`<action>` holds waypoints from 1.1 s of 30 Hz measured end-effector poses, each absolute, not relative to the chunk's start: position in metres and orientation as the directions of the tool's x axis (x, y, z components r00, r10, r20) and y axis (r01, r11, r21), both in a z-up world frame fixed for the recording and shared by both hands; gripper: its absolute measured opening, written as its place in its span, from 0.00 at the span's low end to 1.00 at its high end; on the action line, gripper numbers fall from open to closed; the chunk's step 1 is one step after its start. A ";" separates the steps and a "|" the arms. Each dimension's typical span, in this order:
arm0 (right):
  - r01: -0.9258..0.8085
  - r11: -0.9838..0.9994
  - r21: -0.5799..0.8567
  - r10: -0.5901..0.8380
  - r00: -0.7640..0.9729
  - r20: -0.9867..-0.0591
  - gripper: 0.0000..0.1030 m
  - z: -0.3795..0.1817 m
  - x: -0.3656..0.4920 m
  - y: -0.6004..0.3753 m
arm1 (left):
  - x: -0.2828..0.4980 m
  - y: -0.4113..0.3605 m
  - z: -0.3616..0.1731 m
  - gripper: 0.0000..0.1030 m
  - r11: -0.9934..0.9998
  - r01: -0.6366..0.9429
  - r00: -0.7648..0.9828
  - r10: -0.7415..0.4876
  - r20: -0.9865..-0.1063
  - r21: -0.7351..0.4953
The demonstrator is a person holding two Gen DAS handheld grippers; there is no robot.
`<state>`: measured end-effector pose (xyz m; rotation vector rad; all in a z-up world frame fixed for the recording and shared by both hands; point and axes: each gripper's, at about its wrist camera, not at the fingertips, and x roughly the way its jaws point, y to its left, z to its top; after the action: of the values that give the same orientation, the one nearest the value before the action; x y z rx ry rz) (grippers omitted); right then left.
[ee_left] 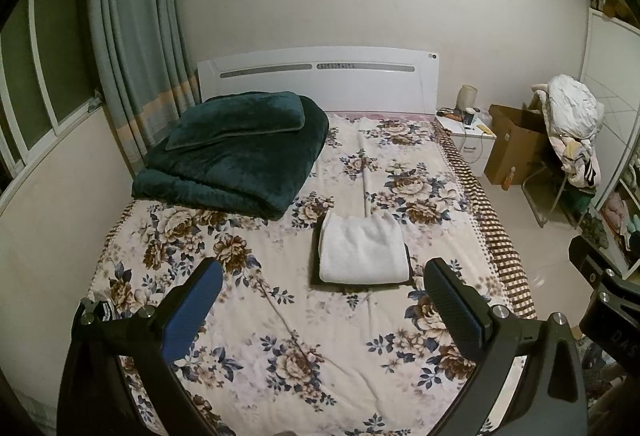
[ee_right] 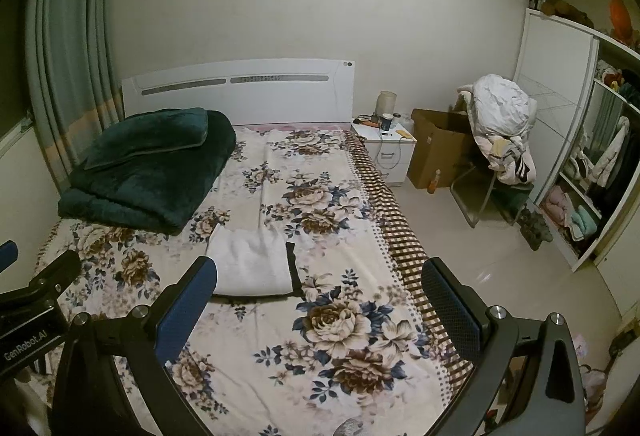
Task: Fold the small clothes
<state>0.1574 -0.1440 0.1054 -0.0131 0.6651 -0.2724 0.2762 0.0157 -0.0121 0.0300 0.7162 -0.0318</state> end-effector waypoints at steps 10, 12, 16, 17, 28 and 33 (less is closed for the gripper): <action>0.242 0.966 -0.088 -0.244 0.751 -0.614 1.00 0.107 0.151 -0.137 | 0.276 0.016 -0.010 1.00 0.999 0.041 0.756 -0.021 -0.654 0.015; 0.241 0.967 -0.085 -0.242 0.750 -0.615 1.00 0.106 0.149 -0.137 | 0.276 0.016 -0.011 1.00 0.999 0.041 0.756 -0.021 -0.654 0.016; 0.241 0.967 -0.081 -0.239 0.750 -0.617 1.00 0.105 0.147 -0.137 | 0.275 0.016 -0.011 1.00 0.999 0.042 0.757 -0.021 -0.653 0.017; 0.241 0.967 -0.080 -0.238 0.750 -0.617 1.00 0.103 0.146 -0.137 | 0.275 0.015 -0.008 1.00 0.999 0.042 0.758 -0.021 -0.651 0.017; 0.240 0.968 -0.072 -0.232 0.751 -0.619 1.00 0.101 0.145 -0.137 | 0.274 0.014 -0.009 1.00 0.999 0.038 0.758 -0.018 -0.652 0.018; 0.239 0.969 -0.068 -0.229 0.750 -0.620 1.00 0.099 0.144 -0.133 | 0.273 0.014 -0.009 1.00 0.999 0.038 0.759 -0.018 -0.651 0.017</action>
<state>0.1440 -0.1333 0.0993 0.0159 0.6754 -0.2557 0.2734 0.0141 -0.0093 0.0302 0.7091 -0.0305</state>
